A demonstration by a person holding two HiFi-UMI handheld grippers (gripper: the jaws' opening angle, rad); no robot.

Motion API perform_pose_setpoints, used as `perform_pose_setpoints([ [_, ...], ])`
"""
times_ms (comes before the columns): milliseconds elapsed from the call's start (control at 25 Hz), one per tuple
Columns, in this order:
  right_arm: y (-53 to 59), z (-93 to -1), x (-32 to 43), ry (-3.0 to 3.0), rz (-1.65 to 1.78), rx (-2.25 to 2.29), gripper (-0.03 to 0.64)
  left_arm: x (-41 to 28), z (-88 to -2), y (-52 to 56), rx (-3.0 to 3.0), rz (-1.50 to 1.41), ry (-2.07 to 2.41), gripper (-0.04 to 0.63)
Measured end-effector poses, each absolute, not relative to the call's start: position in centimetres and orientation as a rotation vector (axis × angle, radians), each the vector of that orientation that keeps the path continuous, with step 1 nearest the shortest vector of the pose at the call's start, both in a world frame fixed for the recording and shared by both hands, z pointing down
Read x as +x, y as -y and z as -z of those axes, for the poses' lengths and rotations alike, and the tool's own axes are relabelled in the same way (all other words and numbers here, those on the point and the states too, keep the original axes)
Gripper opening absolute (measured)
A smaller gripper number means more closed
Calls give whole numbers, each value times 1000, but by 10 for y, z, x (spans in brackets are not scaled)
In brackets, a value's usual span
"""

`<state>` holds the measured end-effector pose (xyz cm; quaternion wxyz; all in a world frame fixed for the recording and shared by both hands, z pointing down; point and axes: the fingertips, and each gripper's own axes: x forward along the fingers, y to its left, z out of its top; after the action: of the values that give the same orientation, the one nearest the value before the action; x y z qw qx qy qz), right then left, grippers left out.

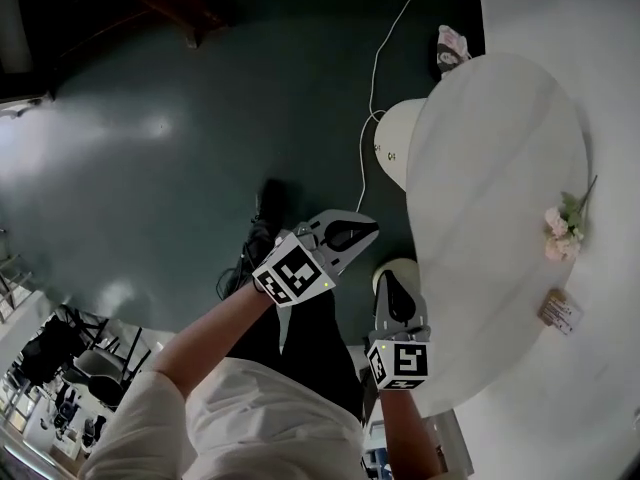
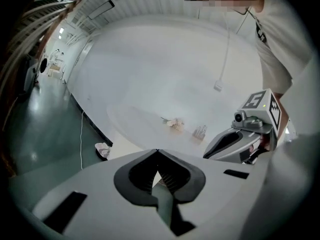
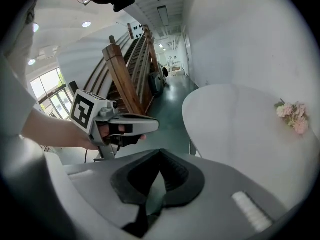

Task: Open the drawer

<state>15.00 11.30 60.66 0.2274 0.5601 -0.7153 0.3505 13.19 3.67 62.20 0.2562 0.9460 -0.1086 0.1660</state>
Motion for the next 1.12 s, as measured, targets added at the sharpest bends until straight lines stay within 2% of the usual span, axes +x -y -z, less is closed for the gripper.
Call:
perform_pose_setpoints([
  [840, -73, -720, 102, 1854, -1124, 1619, 11, 152, -738, 15, 2635, -445, 99, 11],
  [1120, -74, -748, 93, 1848, -1132, 1600, 11, 168, -771, 12, 2635, -447, 52, 57],
])
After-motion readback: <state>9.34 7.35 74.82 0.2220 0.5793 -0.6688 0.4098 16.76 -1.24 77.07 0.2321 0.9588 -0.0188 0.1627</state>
